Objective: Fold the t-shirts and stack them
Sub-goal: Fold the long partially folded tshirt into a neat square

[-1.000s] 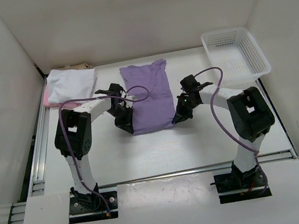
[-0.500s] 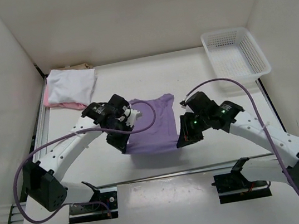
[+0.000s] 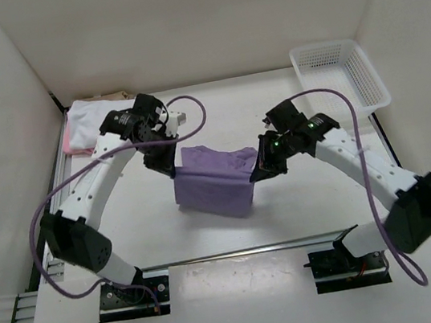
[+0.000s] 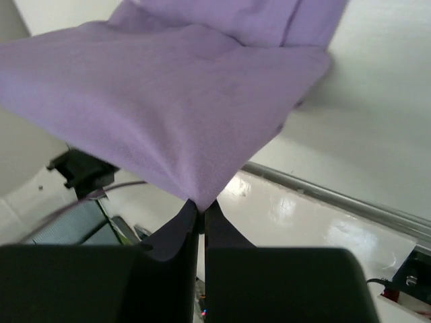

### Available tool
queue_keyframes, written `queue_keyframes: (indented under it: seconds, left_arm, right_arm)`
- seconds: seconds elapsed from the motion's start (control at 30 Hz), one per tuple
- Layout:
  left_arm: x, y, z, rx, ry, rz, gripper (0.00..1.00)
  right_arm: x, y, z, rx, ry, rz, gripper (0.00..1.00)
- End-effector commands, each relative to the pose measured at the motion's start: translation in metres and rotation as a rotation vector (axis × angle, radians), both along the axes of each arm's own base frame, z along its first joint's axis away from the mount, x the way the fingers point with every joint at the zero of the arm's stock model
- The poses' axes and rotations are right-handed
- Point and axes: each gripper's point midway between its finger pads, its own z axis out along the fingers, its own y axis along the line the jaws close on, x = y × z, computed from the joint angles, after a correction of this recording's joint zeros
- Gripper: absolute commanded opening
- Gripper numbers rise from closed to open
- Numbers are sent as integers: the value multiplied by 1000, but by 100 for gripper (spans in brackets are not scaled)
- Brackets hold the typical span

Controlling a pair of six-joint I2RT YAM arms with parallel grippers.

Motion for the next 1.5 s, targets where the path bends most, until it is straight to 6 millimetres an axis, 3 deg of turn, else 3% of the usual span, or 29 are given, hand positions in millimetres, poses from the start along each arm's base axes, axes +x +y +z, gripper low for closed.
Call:
queue_keyframes:
  seconds: [0.0,0.13,0.33,0.53,0.57,0.6,0.63,0.67,0.7,0.73,0.77,0.8,0.83,0.9,0.97,1.0,1.03,1.07,1.23,1.27,1.33,1.37,1.43,1.47]
  left_arm:
    - [33,4,3,-28,-13,54,10]
    - [70,-3,-16,-71,45,87,10]
    - [129,-14,-34,-118,8,110,10]
    - [168,-22,-46,-139,-47,116,10]
    - [174,-23,-52,-140,-50,116,10]
    - [183,-24,-55,-137,-76,119,11]
    - [190,-26,-54,-145,-96,118,28]
    - [196,-25,-59,-133,-104,124,37]
    - [205,-26,-67,-125,-115,129,44]
    - [221,-19,-70,-101,-158,154,57]
    - [234,-17,-63,-89,-206,166,59]
    - [245,-8,-72,-60,-209,193,61]
    - [256,6,-69,-32,-238,228,65]
    - [260,10,-61,-40,-261,238,67]
    - [250,8,-61,-79,-237,224,68]
    - [236,7,-67,-95,-207,212,68]
    - [229,2,-71,-100,-194,199,68]
    - [221,-4,-77,-98,-185,184,68]
    - [194,-8,-116,-75,-93,162,71]
    - [188,-15,-119,-91,-75,144,78]
    - [178,-14,-134,-84,-30,141,83]
    - [178,-13,-138,-81,-21,142,83]
    - [176,-11,-146,-63,-7,147,85]
    - [178,-11,-149,-63,-7,147,85]
  right_arm:
    - [27,-1,5,9,-6,8,0]
    - [61,-3,-7,20,61,-34,0]
    - [91,-3,-27,21,121,-59,0]
    - [143,-4,-40,20,116,-129,0]
    - [153,-5,-53,11,139,-141,7]
    - [163,-2,-51,17,125,-140,12]
    - [172,-8,-58,-3,124,-163,18]
    - [181,-13,-74,-25,151,-183,26]
    - [198,-15,-73,-22,106,-199,46]
    - [208,-14,-77,-28,88,-205,53]
    - [222,-19,-90,-38,83,-217,56]
    - [235,-23,-90,-40,51,-222,63]
    - [259,-24,-76,-58,-37,-227,64]
    - [271,-33,-76,-124,-103,-192,66]
    - [261,-37,-70,-167,-116,-177,64]
    - [253,-45,-74,-204,-108,-191,62]
    - [231,-45,-96,-221,-65,-172,62]
    - [222,-48,-87,-213,-85,-174,62]
    - [181,-31,-108,-201,-33,-120,71]
    - [180,-28,-116,-192,-12,-121,72]
    - [173,-16,-132,-188,35,-93,72]
    - [179,-14,-132,-186,30,-93,71]
    - [186,-13,-150,-227,54,-123,65]
    - [191,-13,-154,-240,50,-129,54]
